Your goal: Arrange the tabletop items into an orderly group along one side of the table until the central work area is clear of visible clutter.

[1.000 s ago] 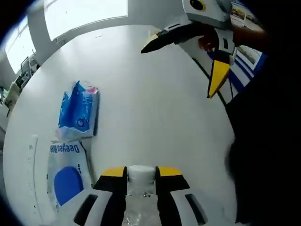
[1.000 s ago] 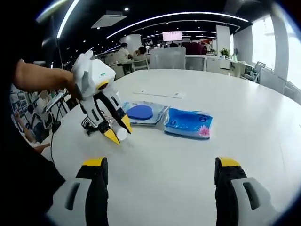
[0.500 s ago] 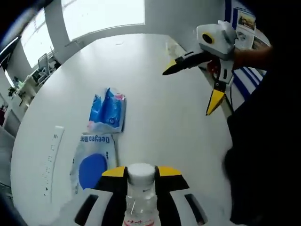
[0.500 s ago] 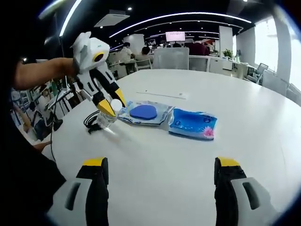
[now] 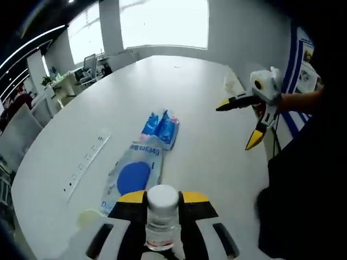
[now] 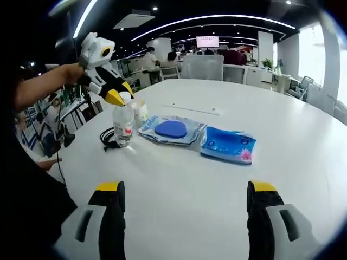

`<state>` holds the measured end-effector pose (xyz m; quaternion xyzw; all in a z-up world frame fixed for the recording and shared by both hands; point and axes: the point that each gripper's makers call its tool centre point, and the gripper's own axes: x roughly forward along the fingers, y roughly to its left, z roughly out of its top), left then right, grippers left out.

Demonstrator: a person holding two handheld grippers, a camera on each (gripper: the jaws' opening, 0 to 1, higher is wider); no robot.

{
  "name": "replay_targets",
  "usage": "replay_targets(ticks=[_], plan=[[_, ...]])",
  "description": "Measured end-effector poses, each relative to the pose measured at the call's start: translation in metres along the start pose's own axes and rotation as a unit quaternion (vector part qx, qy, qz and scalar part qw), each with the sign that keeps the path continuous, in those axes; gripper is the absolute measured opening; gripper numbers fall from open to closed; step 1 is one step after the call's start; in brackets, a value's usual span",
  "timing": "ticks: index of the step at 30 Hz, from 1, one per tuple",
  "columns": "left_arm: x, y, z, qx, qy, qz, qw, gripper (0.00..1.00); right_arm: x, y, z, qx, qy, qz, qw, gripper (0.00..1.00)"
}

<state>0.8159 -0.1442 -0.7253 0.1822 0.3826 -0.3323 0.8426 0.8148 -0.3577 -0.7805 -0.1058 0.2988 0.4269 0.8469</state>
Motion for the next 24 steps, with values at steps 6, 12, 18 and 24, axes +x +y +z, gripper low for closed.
replay_targets(ticks=[6,12,18,24], plan=[[-0.016,0.001,-0.008,-0.057,-0.022,0.019,0.9979,0.19,0.002,0.004,0.007,-0.008,-0.007,0.005,0.9999,0.89],[-0.024,-0.002,-0.020,-0.076,-0.023,0.034,0.9962,0.20,0.003,0.009,0.007,-0.016,-0.002,0.011,0.9998,0.89],[-0.027,-0.002,-0.021,-0.076,-0.049,0.046,0.9948,0.21,0.004,0.012,0.006,-0.019,0.001,0.014,0.9997,0.89],[-0.026,-0.002,-0.019,-0.037,-0.058,0.037,0.9969,0.22,0.003,0.014,0.011,-0.022,-0.009,0.013,0.9996,0.89]])
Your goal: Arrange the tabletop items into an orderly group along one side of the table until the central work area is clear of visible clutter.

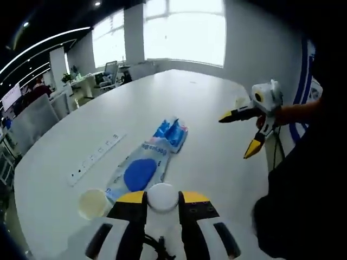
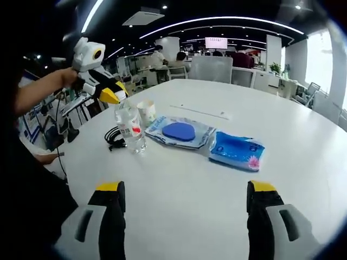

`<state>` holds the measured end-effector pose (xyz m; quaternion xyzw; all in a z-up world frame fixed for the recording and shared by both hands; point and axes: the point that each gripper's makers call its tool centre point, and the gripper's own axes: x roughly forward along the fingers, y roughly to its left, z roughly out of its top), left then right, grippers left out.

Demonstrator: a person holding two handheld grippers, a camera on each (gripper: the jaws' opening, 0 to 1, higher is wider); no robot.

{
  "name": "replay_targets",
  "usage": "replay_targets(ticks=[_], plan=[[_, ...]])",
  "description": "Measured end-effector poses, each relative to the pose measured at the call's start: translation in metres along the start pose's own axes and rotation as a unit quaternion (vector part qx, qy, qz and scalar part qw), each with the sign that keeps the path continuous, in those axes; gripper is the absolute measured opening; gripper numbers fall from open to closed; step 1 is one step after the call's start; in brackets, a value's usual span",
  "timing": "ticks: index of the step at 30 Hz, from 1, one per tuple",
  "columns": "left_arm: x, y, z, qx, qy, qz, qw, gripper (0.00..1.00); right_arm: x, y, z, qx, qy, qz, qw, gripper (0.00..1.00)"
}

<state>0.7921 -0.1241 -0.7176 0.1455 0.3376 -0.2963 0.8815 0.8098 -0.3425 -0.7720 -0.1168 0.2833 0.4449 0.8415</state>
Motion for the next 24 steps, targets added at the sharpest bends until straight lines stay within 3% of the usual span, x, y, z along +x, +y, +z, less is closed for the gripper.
replay_targets(ticks=[6,11,13,18,22,24], plan=[[-0.007,-0.003,0.008,0.033,-0.039,-0.042,0.9978,0.28,-0.003,-0.002,0.004,0.001,-0.007,-0.004,1.0000,0.89],[-0.009,-0.002,0.005,0.070,-0.042,-0.069,0.9943,0.34,-0.005,-0.003,0.001,0.005,-0.006,-0.006,1.0000,0.89],[-0.009,-0.004,0.004,0.090,-0.049,-0.095,0.9902,0.34,-0.006,-0.004,0.000,0.005,-0.006,-0.007,0.9999,0.89],[-0.005,-0.005,0.004,0.129,-0.064,-0.122,0.9820,0.33,-0.007,-0.004,-0.001,0.005,-0.003,-0.009,0.9999,0.89],[-0.002,-0.012,-0.007,0.164,-0.037,-0.162,0.9724,0.33,-0.008,-0.005,-0.002,0.003,0.000,-0.012,0.9999,0.89],[-0.001,-0.011,-0.006,0.170,-0.038,-0.171,0.9698,0.31,-0.008,-0.006,-0.003,0.004,0.001,-0.015,0.9999,0.89]])
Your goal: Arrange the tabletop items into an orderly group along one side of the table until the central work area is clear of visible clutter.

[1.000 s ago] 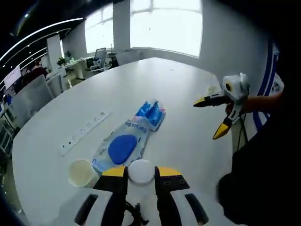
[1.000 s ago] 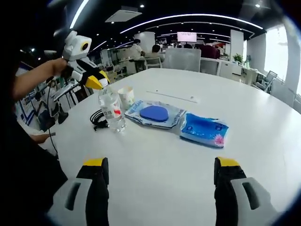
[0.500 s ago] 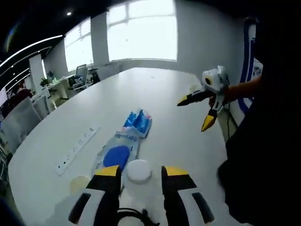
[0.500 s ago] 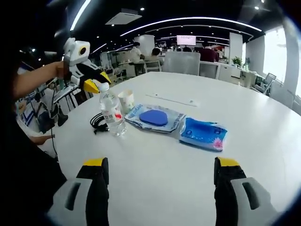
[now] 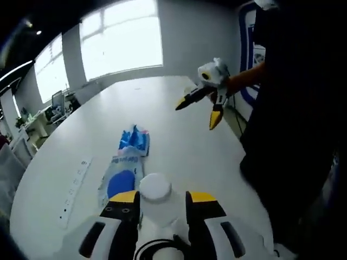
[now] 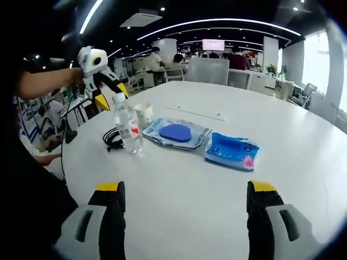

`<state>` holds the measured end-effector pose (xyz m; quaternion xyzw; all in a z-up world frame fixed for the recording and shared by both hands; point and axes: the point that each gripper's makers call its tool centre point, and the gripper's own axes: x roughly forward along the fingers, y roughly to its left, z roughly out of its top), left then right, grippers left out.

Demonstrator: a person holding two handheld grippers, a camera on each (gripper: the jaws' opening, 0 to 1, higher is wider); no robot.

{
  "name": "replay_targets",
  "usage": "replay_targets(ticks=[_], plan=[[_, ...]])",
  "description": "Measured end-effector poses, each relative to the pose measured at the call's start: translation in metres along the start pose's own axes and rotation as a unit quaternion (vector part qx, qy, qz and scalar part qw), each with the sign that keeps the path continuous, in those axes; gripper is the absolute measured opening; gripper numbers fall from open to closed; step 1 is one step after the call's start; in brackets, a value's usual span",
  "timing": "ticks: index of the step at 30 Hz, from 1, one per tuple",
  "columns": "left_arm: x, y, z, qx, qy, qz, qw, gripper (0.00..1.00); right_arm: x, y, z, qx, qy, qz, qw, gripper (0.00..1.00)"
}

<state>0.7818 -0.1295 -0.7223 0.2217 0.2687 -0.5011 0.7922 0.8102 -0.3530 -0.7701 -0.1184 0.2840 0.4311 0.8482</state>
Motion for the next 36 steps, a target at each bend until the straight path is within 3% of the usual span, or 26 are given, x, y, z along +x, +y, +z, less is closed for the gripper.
replay_targets(ticks=[6,12,17,19,20,27,30,32,36], plan=[[-0.001,0.010,0.004,-0.009,-0.024,-0.027,0.9993,0.25,-0.002,-0.001,-0.002,0.001,0.007,-0.008,0.9999,0.89],[0.004,0.003,0.006,0.002,-0.035,-0.061,0.9975,0.22,-0.002,0.000,-0.004,0.006,0.010,-0.016,0.9998,0.89],[0.008,0.003,0.005,0.002,-0.040,-0.064,0.9971,0.21,0.000,0.003,-0.003,0.006,0.012,-0.019,0.9997,0.88],[0.009,0.007,0.006,-0.034,-0.043,-0.048,0.9973,0.21,0.000,0.004,-0.003,0.007,0.012,-0.019,0.9997,0.88],[0.010,0.007,0.007,-0.025,-0.044,-0.047,0.9976,0.21,0.000,0.004,-0.004,0.007,0.012,-0.019,0.9997,0.88],[0.010,0.012,0.007,-0.088,-0.028,0.003,0.9957,0.20,0.001,0.006,-0.006,0.004,0.011,-0.012,0.9998,0.88],[0.008,0.018,0.004,-0.131,-0.004,0.043,0.9905,0.20,0.000,0.003,-0.005,0.008,0.005,-0.013,0.9999,0.87],[0.009,0.020,0.004,-0.170,0.005,0.073,0.9828,0.20,-0.001,0.001,-0.006,0.009,0.004,-0.013,0.9999,0.87],[0.010,0.018,0.005,-0.179,0.015,0.117,0.9769,0.20,0.000,0.001,-0.008,0.010,0.003,-0.009,0.9999,0.87]])
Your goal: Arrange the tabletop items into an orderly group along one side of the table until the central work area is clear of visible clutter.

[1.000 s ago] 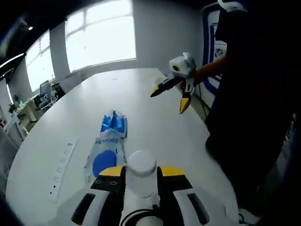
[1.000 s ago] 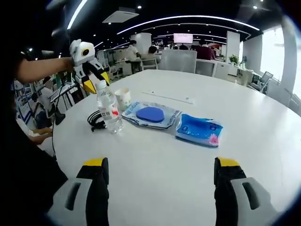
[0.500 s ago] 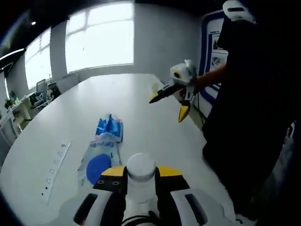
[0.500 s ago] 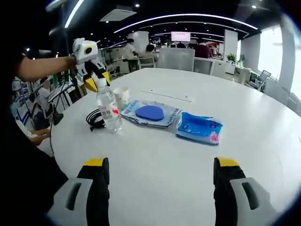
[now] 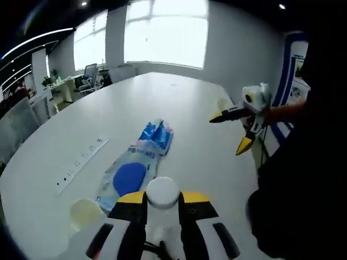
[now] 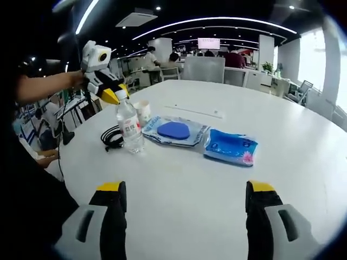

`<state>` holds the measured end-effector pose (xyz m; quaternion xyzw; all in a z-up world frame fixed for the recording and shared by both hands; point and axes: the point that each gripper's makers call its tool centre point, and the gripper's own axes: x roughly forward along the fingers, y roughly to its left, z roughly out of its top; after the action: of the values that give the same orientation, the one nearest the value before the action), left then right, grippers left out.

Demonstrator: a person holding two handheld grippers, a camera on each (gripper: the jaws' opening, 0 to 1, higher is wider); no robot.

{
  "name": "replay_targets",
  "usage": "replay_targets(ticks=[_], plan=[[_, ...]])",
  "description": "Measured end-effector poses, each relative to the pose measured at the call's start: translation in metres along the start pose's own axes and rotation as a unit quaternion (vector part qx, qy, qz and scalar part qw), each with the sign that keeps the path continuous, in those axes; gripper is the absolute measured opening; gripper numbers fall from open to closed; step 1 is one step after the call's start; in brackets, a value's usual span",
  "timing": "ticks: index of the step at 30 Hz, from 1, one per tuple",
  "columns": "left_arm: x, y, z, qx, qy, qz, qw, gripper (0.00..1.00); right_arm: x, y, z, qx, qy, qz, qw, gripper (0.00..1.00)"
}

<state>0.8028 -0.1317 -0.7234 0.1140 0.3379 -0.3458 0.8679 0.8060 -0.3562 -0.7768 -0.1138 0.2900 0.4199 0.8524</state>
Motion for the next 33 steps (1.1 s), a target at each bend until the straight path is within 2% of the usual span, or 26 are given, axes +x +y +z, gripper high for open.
replay_targets(ticks=[3,6,10,14,17,19,21,23,24,26,32,33], plan=[[0.000,-0.005,-0.002,-0.008,0.012,0.034,0.9993,0.20,0.001,0.001,-0.002,0.002,0.000,0.004,1.0000,0.87],[-0.001,-0.002,-0.003,-0.042,0.014,0.072,0.9964,0.20,0.002,0.002,-0.002,0.002,-0.001,0.008,1.0000,0.86],[-0.002,0.001,-0.004,-0.075,0.003,0.122,0.9896,0.20,0.003,0.003,-0.001,0.003,-0.005,0.012,0.9999,0.86],[-0.004,0.005,-0.008,-0.103,-0.011,0.150,0.9832,0.20,0.003,0.004,-0.002,0.003,-0.007,0.015,0.9999,0.86],[-0.004,0.002,-0.007,-0.077,-0.024,0.143,0.9864,0.21,0.003,0.004,-0.004,0.003,-0.004,0.017,0.9998,0.86],[-0.002,-0.006,-0.006,-0.022,-0.023,0.117,0.9926,0.21,0.004,0.005,-0.005,0.003,-0.003,0.018,0.9998,0.86],[-0.002,-0.006,-0.007,0.009,-0.017,0.114,0.9933,0.23,0.004,0.005,-0.005,0.002,-0.002,0.018,0.9998,0.86],[-0.001,-0.007,-0.010,0.015,-0.013,0.103,0.9945,0.31,0.004,0.004,-0.004,0.003,-0.003,0.016,0.9999,0.86],[0.002,-0.013,-0.008,0.017,-0.022,0.083,0.9961,0.34,0.004,0.004,-0.003,0.005,-0.004,0.015,0.9999,0.86],[0.003,-0.013,-0.007,0.025,-0.025,0.078,0.9963,0.35,0.004,0.003,-0.003,0.007,-0.005,0.014,0.9999,0.86],[0.005,-0.003,0.010,0.020,-0.065,0.064,0.9957,0.25,0.004,0.003,-0.005,0.010,-0.002,0.009,0.9999,0.86],[0.006,-0.005,0.011,0.015,-0.070,0.053,0.9960,0.24,0.004,0.002,-0.006,0.011,-0.002,0.008,0.9999,0.86]])
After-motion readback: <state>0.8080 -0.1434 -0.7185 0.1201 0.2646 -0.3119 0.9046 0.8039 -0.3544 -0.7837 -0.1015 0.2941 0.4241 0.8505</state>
